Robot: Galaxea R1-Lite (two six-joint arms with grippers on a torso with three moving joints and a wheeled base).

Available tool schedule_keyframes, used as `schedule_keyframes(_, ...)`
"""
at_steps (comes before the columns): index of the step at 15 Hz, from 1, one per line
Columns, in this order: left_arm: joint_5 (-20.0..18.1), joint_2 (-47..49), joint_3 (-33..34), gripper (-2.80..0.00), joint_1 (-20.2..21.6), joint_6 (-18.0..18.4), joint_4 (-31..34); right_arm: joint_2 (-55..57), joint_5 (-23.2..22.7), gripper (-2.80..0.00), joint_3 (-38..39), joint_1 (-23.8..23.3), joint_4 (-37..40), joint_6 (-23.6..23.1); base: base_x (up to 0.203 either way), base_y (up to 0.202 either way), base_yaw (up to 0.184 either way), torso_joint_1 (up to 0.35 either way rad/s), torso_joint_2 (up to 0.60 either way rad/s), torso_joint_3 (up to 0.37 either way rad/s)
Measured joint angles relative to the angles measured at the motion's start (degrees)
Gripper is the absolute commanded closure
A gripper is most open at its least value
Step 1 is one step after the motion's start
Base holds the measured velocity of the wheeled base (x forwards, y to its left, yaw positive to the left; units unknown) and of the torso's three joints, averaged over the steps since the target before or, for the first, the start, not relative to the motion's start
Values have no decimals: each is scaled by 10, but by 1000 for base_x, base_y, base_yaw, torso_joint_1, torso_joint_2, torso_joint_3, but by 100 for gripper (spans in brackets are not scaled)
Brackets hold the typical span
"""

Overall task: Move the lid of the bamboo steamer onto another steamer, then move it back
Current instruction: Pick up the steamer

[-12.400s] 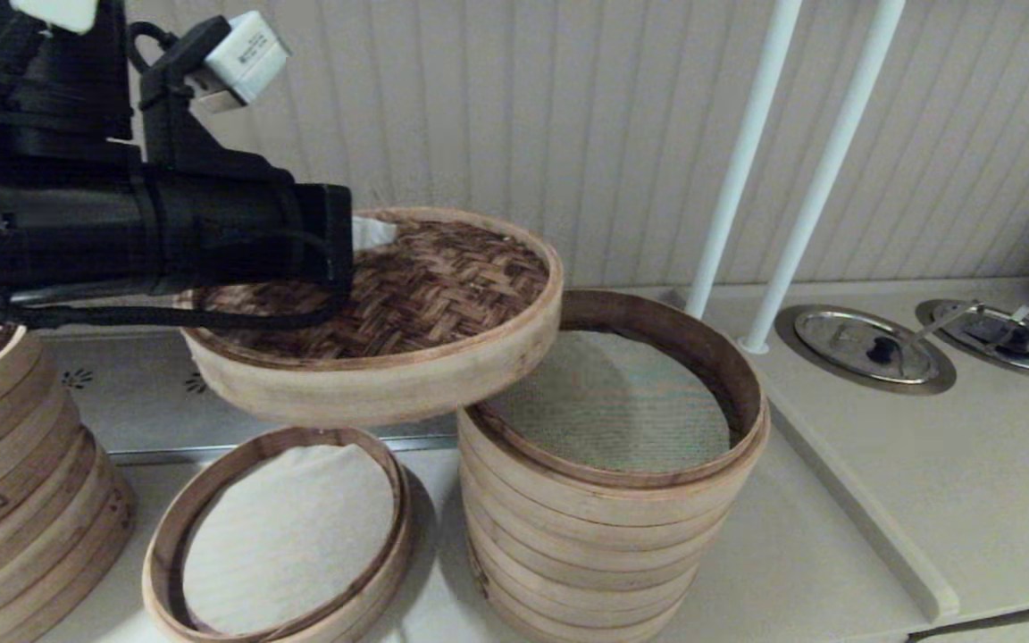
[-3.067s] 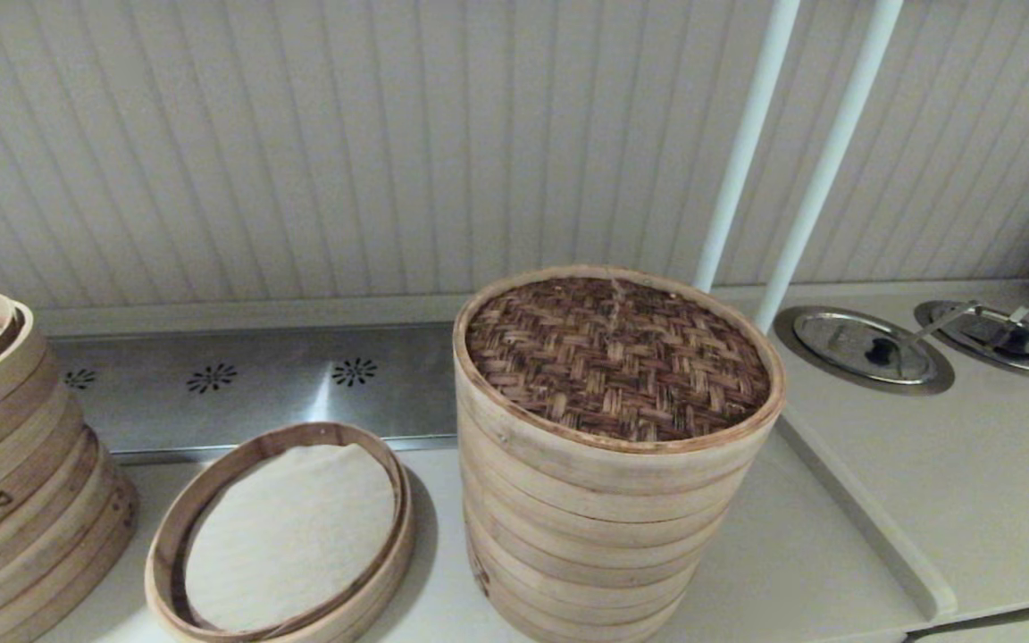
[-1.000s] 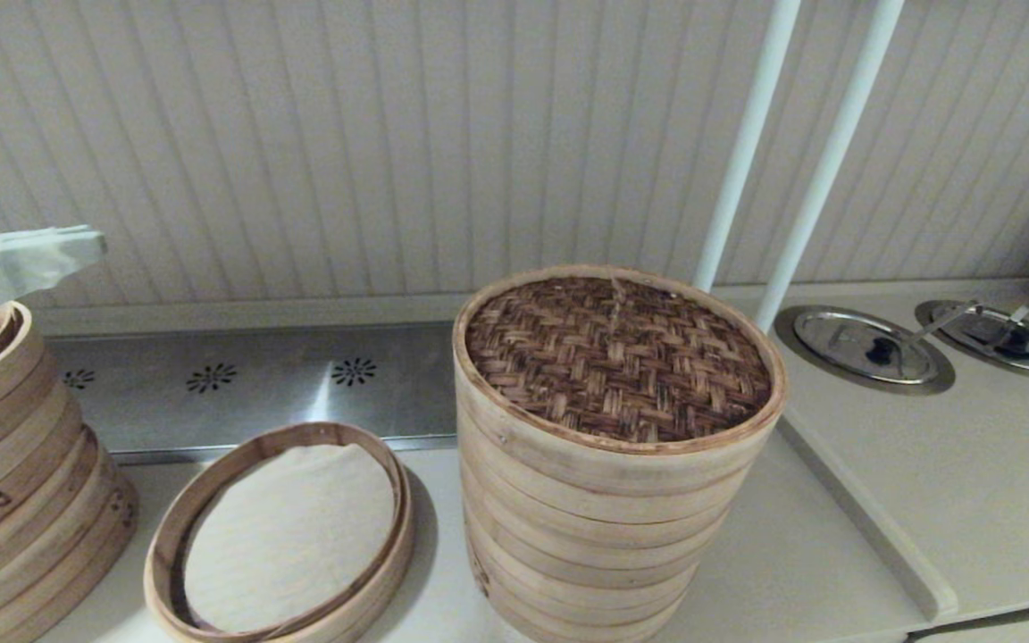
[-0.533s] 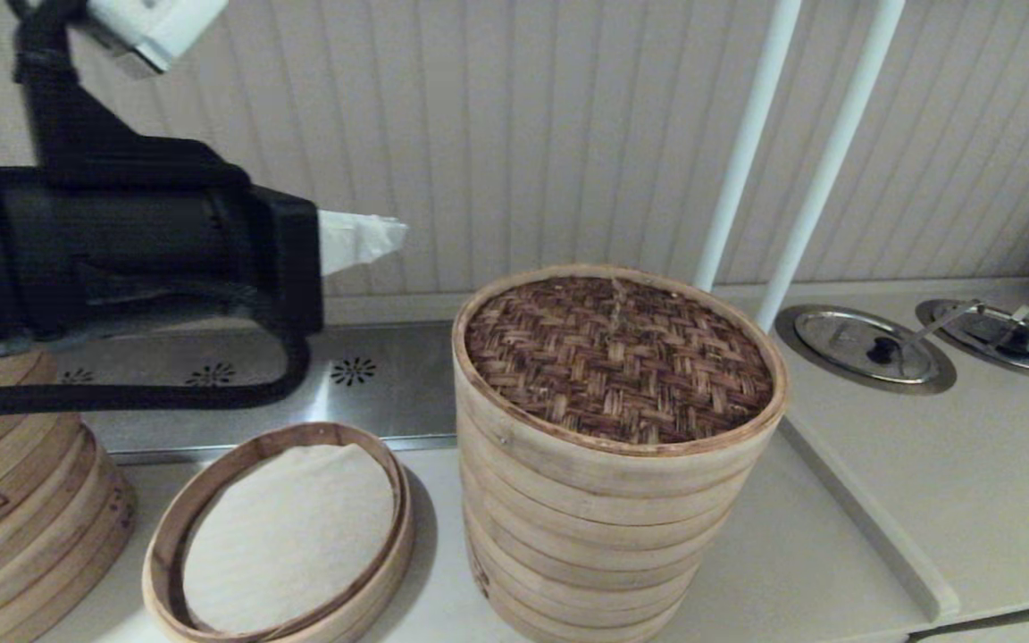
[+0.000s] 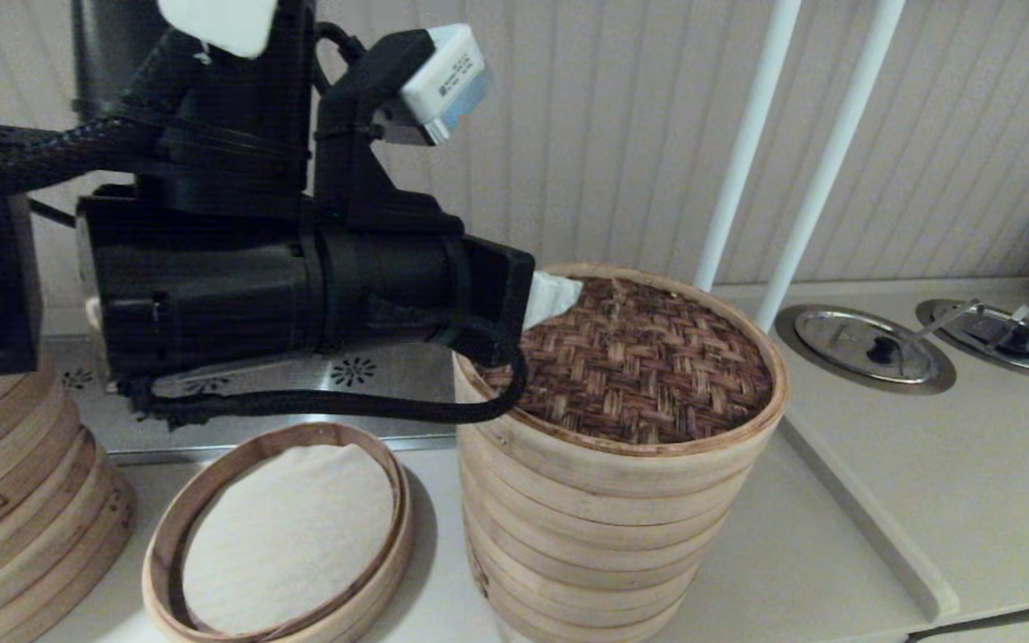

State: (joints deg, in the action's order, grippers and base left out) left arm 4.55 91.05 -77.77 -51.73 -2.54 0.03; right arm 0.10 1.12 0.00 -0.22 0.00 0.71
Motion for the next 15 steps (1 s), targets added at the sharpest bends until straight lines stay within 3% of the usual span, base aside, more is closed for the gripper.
schedule_keyframes(5, 11, 59, -47, -280, -28, -10, -6, 0, 0, 0, 0, 0, 0, 0, 0, 0, 0, 0, 0, 0)
schedule_keyframes(7, 31, 82, -65, -280, -35, -12, -7, 0, 0, 0, 0, 0, 0, 0, 0, 0, 0, 0, 0, 0)
schedule_keyframes(15, 56, 162, -120, -280, -39, -37, -7, 0, 0, 0, 0, 0, 0, 0, 0, 0, 0, 0, 0, 0)
